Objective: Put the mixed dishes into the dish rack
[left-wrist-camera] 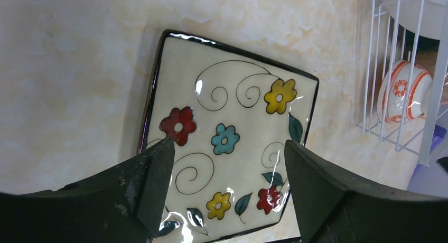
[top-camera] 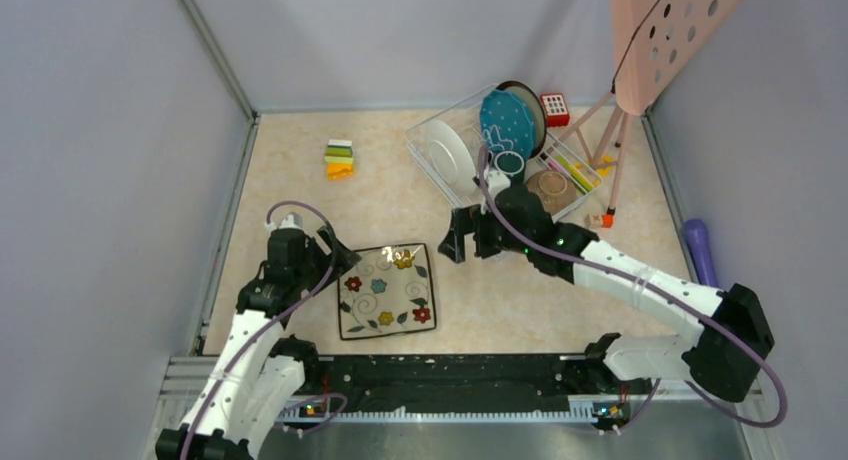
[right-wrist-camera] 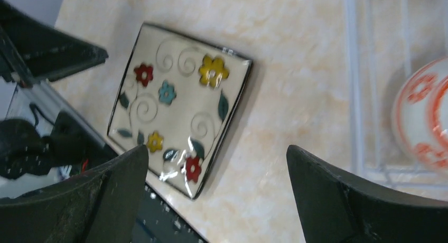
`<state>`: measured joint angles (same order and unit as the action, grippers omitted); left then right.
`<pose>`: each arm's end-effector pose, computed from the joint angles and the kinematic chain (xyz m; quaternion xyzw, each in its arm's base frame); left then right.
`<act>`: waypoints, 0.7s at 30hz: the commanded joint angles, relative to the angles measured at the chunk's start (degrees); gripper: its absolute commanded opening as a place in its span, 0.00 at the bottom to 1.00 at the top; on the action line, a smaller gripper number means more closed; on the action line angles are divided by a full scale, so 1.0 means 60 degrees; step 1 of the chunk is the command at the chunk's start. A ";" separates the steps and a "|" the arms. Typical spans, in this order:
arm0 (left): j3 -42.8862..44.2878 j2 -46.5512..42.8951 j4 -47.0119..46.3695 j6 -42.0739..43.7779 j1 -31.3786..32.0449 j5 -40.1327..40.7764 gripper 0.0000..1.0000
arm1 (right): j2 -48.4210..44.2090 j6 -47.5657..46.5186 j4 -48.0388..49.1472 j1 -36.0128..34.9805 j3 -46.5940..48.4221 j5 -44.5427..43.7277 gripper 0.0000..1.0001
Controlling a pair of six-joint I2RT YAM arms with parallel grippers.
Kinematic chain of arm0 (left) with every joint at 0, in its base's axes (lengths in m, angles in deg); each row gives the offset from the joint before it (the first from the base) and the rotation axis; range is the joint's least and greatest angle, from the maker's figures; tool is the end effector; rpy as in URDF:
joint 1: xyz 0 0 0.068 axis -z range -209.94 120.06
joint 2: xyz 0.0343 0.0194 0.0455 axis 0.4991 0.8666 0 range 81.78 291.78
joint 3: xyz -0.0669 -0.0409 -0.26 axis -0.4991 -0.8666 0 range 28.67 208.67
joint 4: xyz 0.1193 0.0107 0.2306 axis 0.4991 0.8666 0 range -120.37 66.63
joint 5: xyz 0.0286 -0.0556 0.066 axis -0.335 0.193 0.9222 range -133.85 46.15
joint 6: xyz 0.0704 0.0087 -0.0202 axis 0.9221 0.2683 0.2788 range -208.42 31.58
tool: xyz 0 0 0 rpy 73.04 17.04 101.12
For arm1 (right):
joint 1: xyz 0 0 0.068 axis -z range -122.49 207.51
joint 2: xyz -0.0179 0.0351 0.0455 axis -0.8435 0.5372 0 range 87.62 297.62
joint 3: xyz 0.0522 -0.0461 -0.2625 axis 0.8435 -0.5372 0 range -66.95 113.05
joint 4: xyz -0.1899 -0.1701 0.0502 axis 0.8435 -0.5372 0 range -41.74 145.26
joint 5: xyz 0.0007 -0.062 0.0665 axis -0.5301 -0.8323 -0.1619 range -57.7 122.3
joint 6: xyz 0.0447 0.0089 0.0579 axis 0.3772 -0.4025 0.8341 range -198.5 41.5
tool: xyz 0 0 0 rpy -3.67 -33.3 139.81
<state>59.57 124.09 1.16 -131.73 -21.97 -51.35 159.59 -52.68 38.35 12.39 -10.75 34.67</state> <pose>0.1722 -0.0322 0.2091 -0.2528 0.8797 -0.2264 0.3332 0.2121 0.2166 0.2818 -0.1568 0.8632 0.2930 0.3801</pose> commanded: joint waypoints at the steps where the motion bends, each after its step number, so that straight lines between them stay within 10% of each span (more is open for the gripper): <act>1: -0.0754 -0.1258 -0.0168 -0.0664 0.0020 0.0244 0.80 | -0.0932 0.1547 0.2169 -0.1088 -0.1557 0.0660 0.99; 21: -0.2320 -0.1107 -0.0121 -0.1626 0.0021 0.0598 0.73 | 0.2039 0.5109 0.4961 -0.2687 -0.2871 -0.1507 0.93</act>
<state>48.42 118.43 4.03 -140.72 -21.95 -46.35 168.62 -24.77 61.96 -3.05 -27.67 27.48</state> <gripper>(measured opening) 0.731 0.937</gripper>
